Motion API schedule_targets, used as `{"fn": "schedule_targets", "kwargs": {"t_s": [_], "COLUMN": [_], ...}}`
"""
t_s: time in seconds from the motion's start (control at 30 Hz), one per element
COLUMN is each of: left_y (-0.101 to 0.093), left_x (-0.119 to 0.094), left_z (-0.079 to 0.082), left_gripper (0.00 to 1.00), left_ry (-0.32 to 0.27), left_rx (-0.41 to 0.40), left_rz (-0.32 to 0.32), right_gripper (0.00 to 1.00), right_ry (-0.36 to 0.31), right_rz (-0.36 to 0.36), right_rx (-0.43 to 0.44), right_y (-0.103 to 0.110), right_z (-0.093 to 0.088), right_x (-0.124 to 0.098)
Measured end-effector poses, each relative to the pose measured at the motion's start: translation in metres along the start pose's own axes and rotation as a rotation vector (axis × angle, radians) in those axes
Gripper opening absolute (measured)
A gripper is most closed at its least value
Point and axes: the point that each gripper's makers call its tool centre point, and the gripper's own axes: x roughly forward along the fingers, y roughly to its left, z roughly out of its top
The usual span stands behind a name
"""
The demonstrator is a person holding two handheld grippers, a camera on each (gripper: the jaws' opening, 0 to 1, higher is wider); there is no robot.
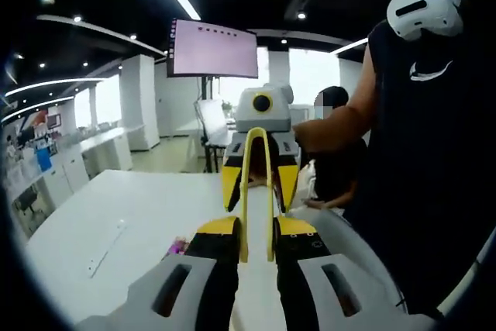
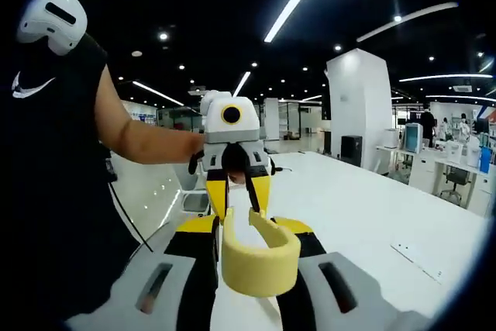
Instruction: Place the target food into the container with the food tongs after gripping and lifting it, then release it inside without dropping or visibly crushing the food.
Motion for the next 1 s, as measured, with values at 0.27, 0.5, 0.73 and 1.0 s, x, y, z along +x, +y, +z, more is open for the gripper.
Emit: {"fn": "schedule_targets", "kwargs": {"t_s": [0.27,0.5,0.73,1.0], "left_y": [-0.002,-0.003,-0.005,-0.005], "left_x": [-0.003,-0.004,-0.005,-0.005], "left_z": [-0.003,-0.001,-0.002,-0.003], "left_gripper": [0.13,0.13,0.18,0.37], "left_ry": [-0.002,-0.029,-0.011,-0.045], "left_rx": [-0.018,-0.046,-0.051,-0.09], "left_rz": [-0.005,-0.011,-0.014,0.006], "right_gripper": [0.22,0.21,0.21,0.22], "right_ry": [-0.02,-0.079,-0.062,-0.049], "right_rz": [0.014,0.035,0.042,0.024], "right_rx": [0.024,0.044,0.031,0.058], "right_y": [0.0,0.002,0.005,0.003], "right_z": [0.003,0.014,0.011,0.008], "right_x": [0.0,0.002,0.002,0.002]}}
